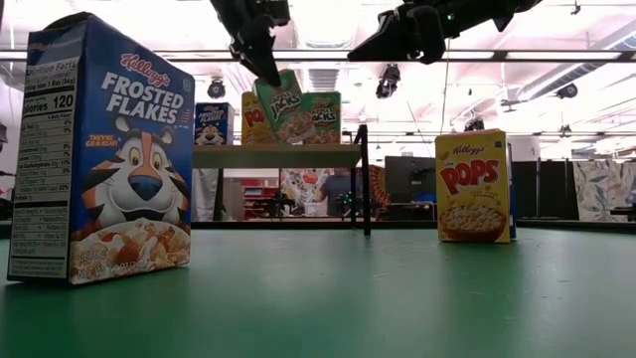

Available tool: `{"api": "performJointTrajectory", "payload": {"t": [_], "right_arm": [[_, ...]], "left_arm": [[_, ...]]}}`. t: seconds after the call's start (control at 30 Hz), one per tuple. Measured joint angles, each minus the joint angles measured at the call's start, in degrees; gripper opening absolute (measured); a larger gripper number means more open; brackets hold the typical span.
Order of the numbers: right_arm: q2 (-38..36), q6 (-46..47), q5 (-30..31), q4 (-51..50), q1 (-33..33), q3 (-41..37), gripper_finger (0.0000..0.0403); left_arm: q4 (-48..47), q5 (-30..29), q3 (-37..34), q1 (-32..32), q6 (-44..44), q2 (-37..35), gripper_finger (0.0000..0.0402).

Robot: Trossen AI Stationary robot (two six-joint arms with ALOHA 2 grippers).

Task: Stack cereal on shelf
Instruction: Put the bottom green cereal box on the shelf aligned with the other green cereal box

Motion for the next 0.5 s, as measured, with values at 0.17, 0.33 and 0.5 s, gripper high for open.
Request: {"api": "performJointTrajectory", "payload": {"t": [0.17, 0.33, 0.5], "right_arm": [[0.00, 0.13, 0.01, -0.23, 0.00, 0.00, 0.0009], [0.02, 0.10, 0.01, -0.23, 0.00, 0.00, 0.0009], [0.02, 0.04, 0.01, -0.22, 0.00, 0.00, 0.0009]], "left_arm": [[0.05, -0.14, 0.00, 0.02, 0.42, 2.16, 0.0194], [0.01, -0.12, 0.00, 0.00, 1.43, 3.52, 0.0194], [0.11, -0.16, 0.00, 0.00, 1.51, 3.44, 0.0194]]}}
